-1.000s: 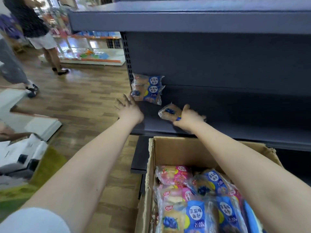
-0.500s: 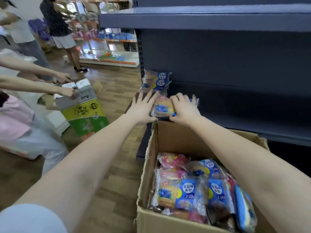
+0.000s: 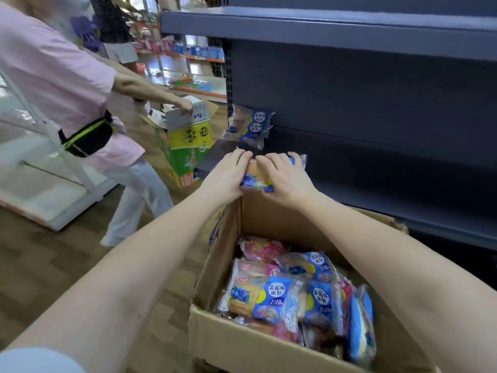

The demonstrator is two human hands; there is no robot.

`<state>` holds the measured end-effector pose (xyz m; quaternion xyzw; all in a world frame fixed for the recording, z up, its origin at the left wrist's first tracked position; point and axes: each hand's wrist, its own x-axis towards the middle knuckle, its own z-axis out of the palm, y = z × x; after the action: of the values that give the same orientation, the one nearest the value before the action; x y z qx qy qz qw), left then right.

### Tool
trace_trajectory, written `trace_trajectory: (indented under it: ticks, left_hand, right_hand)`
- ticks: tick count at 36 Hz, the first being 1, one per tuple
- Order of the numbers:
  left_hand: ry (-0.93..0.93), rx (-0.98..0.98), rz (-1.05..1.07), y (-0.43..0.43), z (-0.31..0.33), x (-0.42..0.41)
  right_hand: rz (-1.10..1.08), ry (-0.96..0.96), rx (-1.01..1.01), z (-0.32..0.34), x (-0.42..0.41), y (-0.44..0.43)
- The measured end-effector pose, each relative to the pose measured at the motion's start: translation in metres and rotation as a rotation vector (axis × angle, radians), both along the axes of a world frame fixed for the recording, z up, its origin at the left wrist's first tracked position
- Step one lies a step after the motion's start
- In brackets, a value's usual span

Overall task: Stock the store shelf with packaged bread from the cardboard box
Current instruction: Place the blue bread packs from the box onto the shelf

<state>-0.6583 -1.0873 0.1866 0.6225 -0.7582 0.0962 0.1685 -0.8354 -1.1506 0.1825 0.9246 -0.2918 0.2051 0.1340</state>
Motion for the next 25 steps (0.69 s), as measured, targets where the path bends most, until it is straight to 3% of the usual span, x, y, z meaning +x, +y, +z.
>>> trace_trajectory:
  ticks: [6,13,20,25]
  left_hand:
    - [0.050,0.093,0.056,0.000,-0.006,0.018]
    - [-0.043,0.114,0.160,-0.025,-0.008,0.061]
    - [0.133,0.282,0.324,-0.062,-0.041,0.130]
    - [0.178,0.291,0.271,-0.090,-0.052,0.164]
  right_hand:
    - [-0.027,0.039,-0.013,-0.007,0.018,-0.003]
    - [-0.174,0.088,0.053,-0.007,0.064,-0.032]
    - [-0.370,0.039,0.223,-0.015,0.117,-0.082]
    - [-0.443,-0.006,0.270,-0.026,0.152,-0.102]
